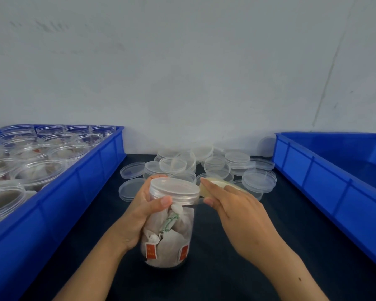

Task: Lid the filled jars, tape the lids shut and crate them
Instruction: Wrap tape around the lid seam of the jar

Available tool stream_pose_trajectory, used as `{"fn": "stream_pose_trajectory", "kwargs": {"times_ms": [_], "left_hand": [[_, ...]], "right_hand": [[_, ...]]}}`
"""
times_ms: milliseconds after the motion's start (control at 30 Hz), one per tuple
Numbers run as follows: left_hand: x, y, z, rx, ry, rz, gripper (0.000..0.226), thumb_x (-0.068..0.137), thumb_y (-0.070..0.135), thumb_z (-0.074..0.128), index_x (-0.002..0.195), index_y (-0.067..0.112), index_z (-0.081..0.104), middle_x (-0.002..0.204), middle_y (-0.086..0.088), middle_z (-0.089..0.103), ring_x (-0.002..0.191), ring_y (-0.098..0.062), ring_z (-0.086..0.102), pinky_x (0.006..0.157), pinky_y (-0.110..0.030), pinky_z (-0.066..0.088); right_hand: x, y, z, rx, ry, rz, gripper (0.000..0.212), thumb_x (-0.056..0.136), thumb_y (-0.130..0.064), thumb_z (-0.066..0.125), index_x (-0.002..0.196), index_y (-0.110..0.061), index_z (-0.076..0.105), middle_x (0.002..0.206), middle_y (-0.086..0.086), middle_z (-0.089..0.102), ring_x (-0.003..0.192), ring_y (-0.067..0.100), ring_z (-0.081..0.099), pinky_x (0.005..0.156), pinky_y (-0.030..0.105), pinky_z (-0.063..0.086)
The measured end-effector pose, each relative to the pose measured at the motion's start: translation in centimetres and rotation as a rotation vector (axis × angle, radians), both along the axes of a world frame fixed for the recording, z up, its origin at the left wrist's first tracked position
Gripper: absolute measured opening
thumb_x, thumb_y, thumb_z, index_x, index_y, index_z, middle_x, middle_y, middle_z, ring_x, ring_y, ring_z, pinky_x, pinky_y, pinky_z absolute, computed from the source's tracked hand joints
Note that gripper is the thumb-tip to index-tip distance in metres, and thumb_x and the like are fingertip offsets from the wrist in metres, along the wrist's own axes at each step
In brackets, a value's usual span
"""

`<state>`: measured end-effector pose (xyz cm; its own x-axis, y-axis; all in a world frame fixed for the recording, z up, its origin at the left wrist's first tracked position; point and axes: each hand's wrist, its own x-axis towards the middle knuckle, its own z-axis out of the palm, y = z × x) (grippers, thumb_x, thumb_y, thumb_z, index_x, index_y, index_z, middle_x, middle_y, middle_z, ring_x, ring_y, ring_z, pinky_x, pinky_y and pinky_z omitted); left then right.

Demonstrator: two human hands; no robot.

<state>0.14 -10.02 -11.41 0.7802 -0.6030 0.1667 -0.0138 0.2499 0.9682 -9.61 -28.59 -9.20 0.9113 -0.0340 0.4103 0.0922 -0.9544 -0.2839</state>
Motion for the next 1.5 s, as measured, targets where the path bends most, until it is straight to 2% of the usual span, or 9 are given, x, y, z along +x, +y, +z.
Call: {"fn": "stream_pose_trajectory", "kwargs": {"times_ms": [333, 500, 633, 800, 1000, 1133, 1233, 1400, 1500], "left_hand": [[-0.2, 0.1, -0.1, 0.037, -0.049, -0.058, 0.103, 0.03, 0.057, 0.092, 0.119, 0.027, 0.049, 0.1, 0.007, 0.074, 0.093, -0.013, 0.071, 0.069, -0.021, 0.056], [-0.6, 0.2, 0.5, 0.162, -0.13, 0.052, 0.04, 0.059, 0.07, 0.062, 0.095, 0.054, 0.07, 0.107, 0.014, 0.072, 0.1, -0.004, 0.067, 0.075, -0.02, 0.055], [-1.3, -0.4, 0.4, 0.193, -0.298, 0.317, 0.068, 0.073, 0.076, 0.052, 0.133, 0.043, 0.049, 0.125, 0.018, 0.056, 0.112, 0.009, 0.055, 0.099, -0.028, 0.047], [-2.6, -1.8, 0.8, 0.414, -0.42, 0.502, 0.141, 0.023, 0.091, 0.067, 0.147, 0.042, 0.023, 0.12, 0.036, 0.041, 0.112, 0.006, 0.047, 0.095, -0.022, 0.04], [-2.3, -2.2, 1.0, 0.395, -0.387, 0.576, 0.089, 0.025, 0.073, 0.076, 0.102, 0.043, 0.042, 0.101, 0.026, 0.05, 0.092, 0.022, 0.049, 0.069, -0.012, 0.039], [-2.0, -1.9, 1.0, 0.347, -0.394, 0.539, 0.084, 0.031, 0.067, 0.077, 0.103, 0.037, 0.046, 0.101, 0.019, 0.057, 0.089, 0.022, 0.051, 0.065, -0.006, 0.046], [-1.7, -1.6, 0.9, 0.306, -0.387, 0.488, 0.083, 0.035, 0.061, 0.082, 0.107, 0.035, 0.048, 0.099, 0.018, 0.061, 0.09, 0.016, 0.056, 0.067, -0.003, 0.046], [-1.3, -1.1, 1.1, 0.273, -0.392, 0.38, 0.087, 0.038, 0.054, 0.085, 0.113, 0.028, 0.051, 0.1, 0.028, 0.064, 0.093, 0.008, 0.062, 0.071, -0.005, 0.047], [-1.1, -1.0, 1.2, 0.246, -0.38, 0.331, 0.086, 0.04, 0.05, 0.084, 0.115, 0.025, 0.051, 0.102, 0.024, 0.066, 0.095, 0.004, 0.064, 0.072, -0.007, 0.048]], "right_hand": [[0.0, 0.4, 0.1, 0.044, 0.014, 0.024, 0.046, 0.102, -0.047, 0.026, 0.148, -0.044, 0.024, 0.115, -0.008, 0.06, 0.106, 0.013, 0.056, 0.092, 0.031, 0.045], [-0.2, 0.9, -0.1, 0.087, 0.011, -0.02, 0.048, 0.101, -0.048, 0.021, 0.148, -0.042, 0.025, 0.101, -0.011, 0.059, 0.092, 0.009, 0.057, 0.084, 0.029, 0.048], [-0.1, 1.9, -0.8, 0.108, -0.065, -0.086, 0.047, 0.103, -0.044, 0.025, 0.15, -0.039, 0.024, 0.098, -0.012, 0.057, 0.088, 0.006, 0.055, 0.08, 0.025, 0.046], [-0.1, 2.9, -1.5, 0.088, -0.081, -0.114, 0.049, 0.103, -0.039, 0.028, 0.151, -0.037, 0.02, 0.114, -0.014, 0.056, 0.101, 0.005, 0.055, 0.083, 0.021, 0.044], [-0.2, 2.7, -1.1, 0.138, -0.054, -0.091, 0.048, 0.102, -0.043, 0.028, 0.149, -0.035, 0.028, 0.129, -0.018, 0.054, 0.114, 0.002, 0.053, 0.087, 0.019, 0.04], [-0.4, 2.0, -0.2, 0.285, 0.13, -0.092, 0.054, 0.098, -0.058, 0.028, 0.146, -0.035, 0.032, 0.133, -0.009, 0.057, 0.122, 0.017, 0.052, 0.095, 0.032, 0.039], [-0.6, 1.3, 0.3, 0.279, 0.211, -0.087, 0.049, 0.097, -0.06, 0.026, 0.13, -0.032, 0.049, 0.112, -0.009, 0.063, 0.107, 0.016, 0.057, 0.092, 0.033, 0.044], [-0.6, 1.1, 0.5, 0.226, 0.171, -0.049, 0.047, 0.098, -0.056, 0.027, 0.138, -0.038, 0.042, 0.115, -0.009, 0.064, 0.108, 0.011, 0.056, 0.089, 0.028, 0.043], [-0.5, 1.4, 0.4, 0.139, 0.073, -0.019, 0.044, 0.097, -0.056, 0.023, 0.134, -0.043, 0.042, 0.094, -0.011, 0.064, 0.089, 0.01, 0.058, 0.081, 0.029, 0.047]]}}
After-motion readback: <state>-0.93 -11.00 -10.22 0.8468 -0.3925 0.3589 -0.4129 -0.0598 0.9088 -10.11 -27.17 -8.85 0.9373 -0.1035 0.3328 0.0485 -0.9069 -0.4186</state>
